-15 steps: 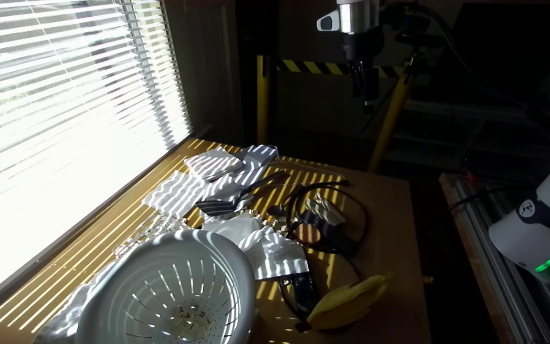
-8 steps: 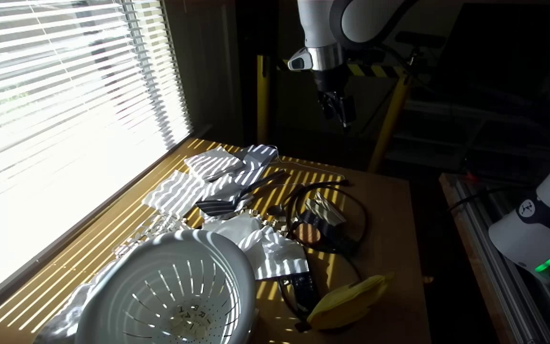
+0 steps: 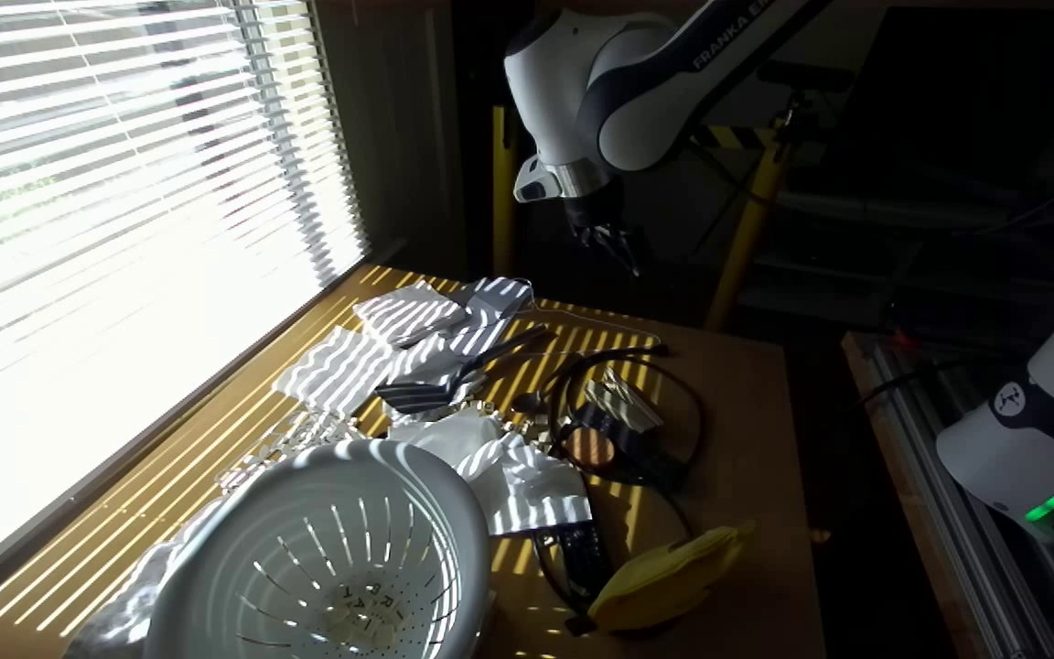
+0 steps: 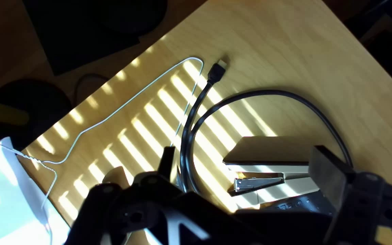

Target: Use the silver spoon to place some tiles in the colander.

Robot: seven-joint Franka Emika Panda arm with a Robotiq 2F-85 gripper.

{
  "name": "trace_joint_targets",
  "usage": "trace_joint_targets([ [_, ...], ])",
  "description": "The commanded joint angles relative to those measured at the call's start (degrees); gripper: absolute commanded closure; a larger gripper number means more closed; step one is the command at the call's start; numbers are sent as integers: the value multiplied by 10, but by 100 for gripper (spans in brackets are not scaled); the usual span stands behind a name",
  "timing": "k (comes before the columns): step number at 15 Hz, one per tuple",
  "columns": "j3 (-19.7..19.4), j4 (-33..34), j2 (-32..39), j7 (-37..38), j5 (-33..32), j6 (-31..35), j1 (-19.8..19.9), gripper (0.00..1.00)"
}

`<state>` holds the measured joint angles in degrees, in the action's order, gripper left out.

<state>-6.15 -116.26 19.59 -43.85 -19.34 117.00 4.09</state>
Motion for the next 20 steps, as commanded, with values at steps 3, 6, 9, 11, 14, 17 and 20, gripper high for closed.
trace_joint_targets([
  [3, 11, -25, -14, 1, -27, 48, 14, 0],
  [6, 11, -59, 9, -35, -61, 174, 23, 0],
  [9, 19, -80, 40, -76, -35, 257, 40, 0],
  [11, 18, -81, 62, -56, -23, 276, 43, 0],
  [14, 22, -62, 96, -38, -7, 263, 47, 0],
  [17, 15, -72, 92, -33, -27, 258, 41, 0],
  [20, 21, -73, 100, -44, -30, 293, 47, 0],
])
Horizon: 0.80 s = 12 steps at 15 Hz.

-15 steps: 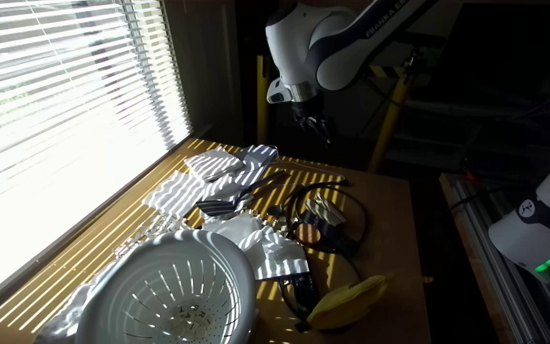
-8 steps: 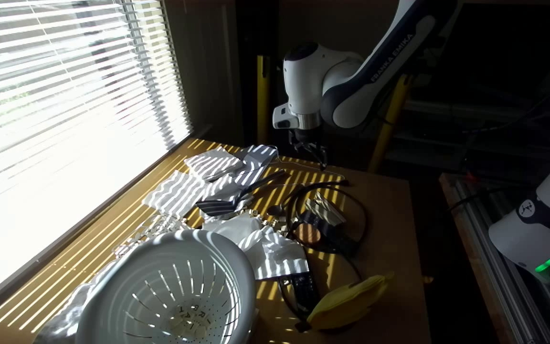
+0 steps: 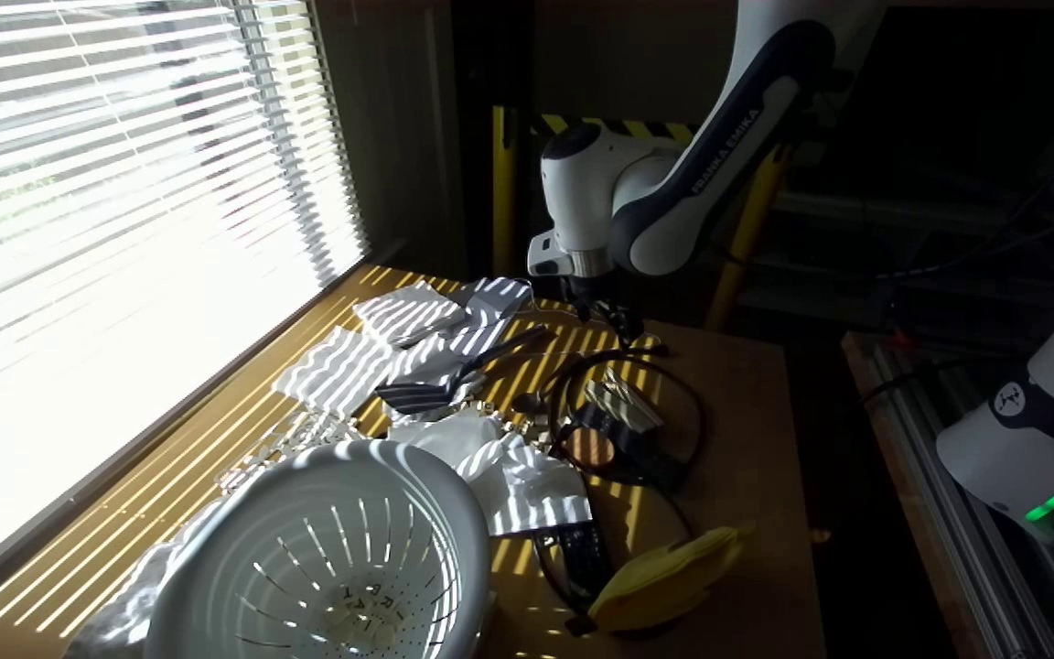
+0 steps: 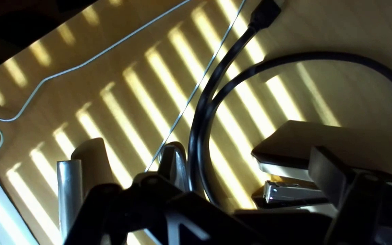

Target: Use the silver spoon to place some tiles in the colander.

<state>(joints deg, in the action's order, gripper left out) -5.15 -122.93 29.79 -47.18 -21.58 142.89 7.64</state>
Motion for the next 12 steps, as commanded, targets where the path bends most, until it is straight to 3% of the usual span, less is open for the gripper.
trace_joint_targets([
  [1, 9, -10, -2, -3, -11, 60, 9, 0],
  [6, 12, -10, 20, 4, -7, 198, 12, 0],
  [12, 39, 4, 75, -7, -1, 265, 26, 0],
])
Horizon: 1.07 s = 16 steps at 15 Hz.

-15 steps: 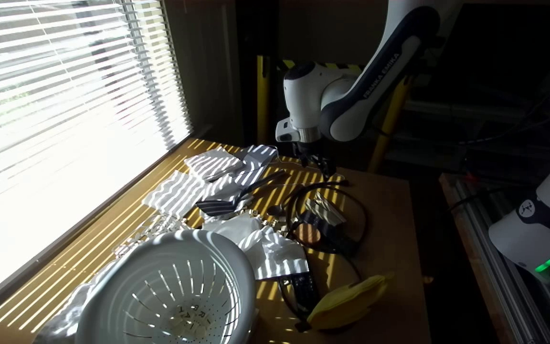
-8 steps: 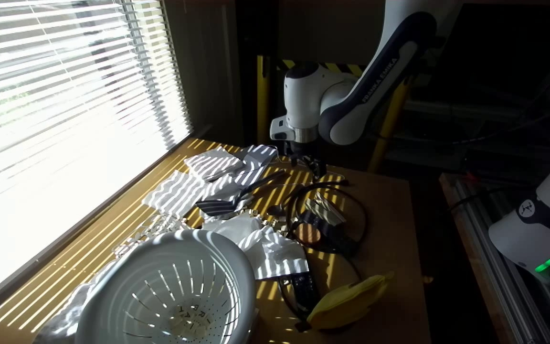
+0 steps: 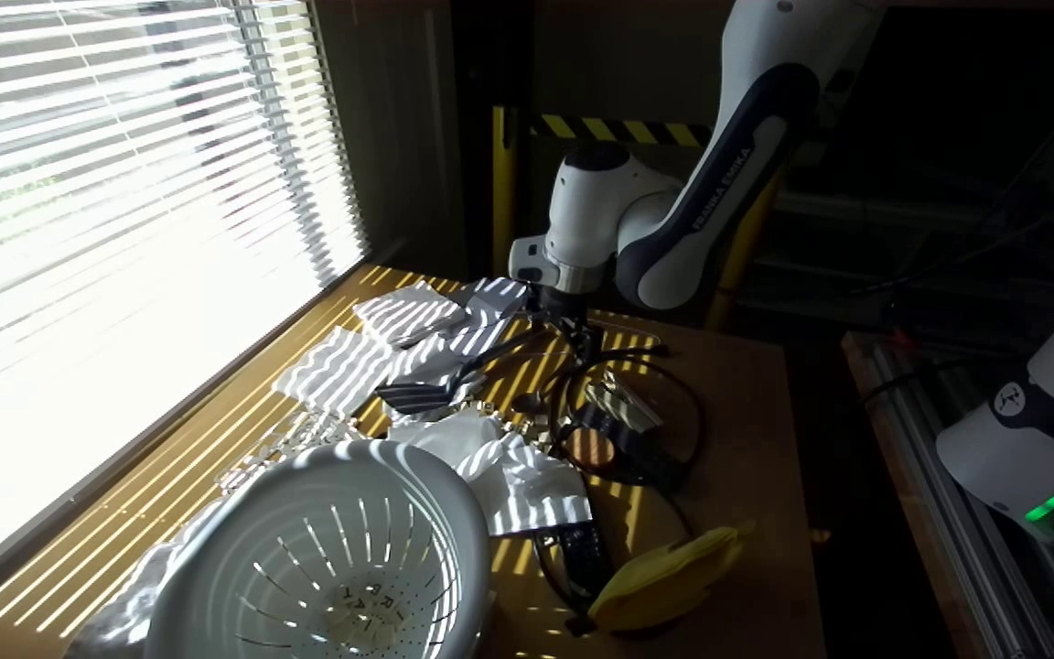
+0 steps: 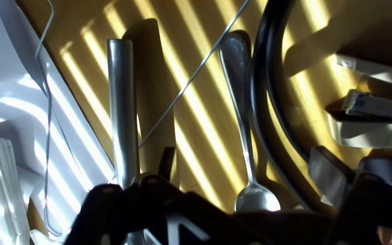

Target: Use the silver spoon to place some tiles in the colander.

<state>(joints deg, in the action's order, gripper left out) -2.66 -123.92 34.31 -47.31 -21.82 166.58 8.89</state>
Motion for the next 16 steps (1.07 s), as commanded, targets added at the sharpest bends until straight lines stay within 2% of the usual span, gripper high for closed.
trace_joint_targets([
  [1, 14, 18, 38, -4, 0, 34, 13, 0],
  [6, 24, 43, 71, -17, -3, 47, 25, 0],
  [16, 50, 93, 99, -46, 0, 26, 46, 0],
])
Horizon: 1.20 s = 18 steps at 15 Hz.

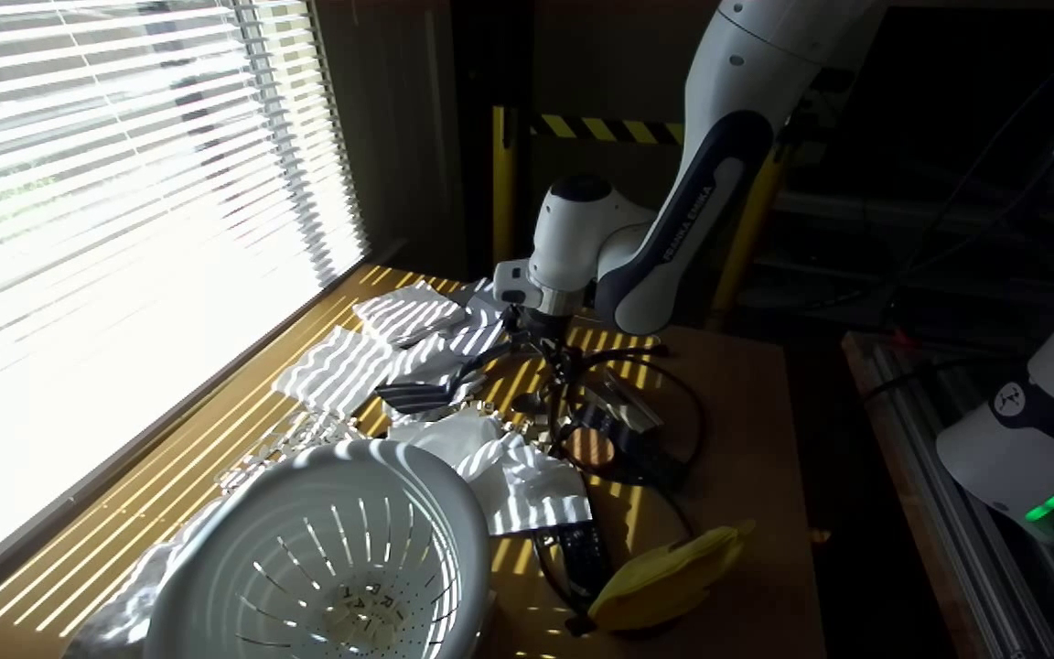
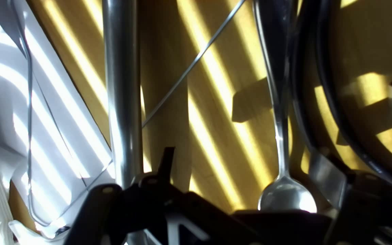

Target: Use the silver spoon to place some tiles in the colander.

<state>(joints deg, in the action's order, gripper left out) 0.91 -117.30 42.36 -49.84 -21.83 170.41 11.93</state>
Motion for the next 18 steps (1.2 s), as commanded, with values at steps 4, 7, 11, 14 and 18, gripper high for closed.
trace_joint_targets([
  [4, 22, 46, 37, -44, 1, -27, 24, 0],
  [7, 19, 54, 43, -53, 1, -38, 19, 0],
  [11, 14, 66, 43, -90, -10, -59, 19, 0],
  [14, 17, 81, 46, -133, -4, -92, 21, 0],
  [18, 18, 99, 55, -158, 8, -123, 15, 0],
])
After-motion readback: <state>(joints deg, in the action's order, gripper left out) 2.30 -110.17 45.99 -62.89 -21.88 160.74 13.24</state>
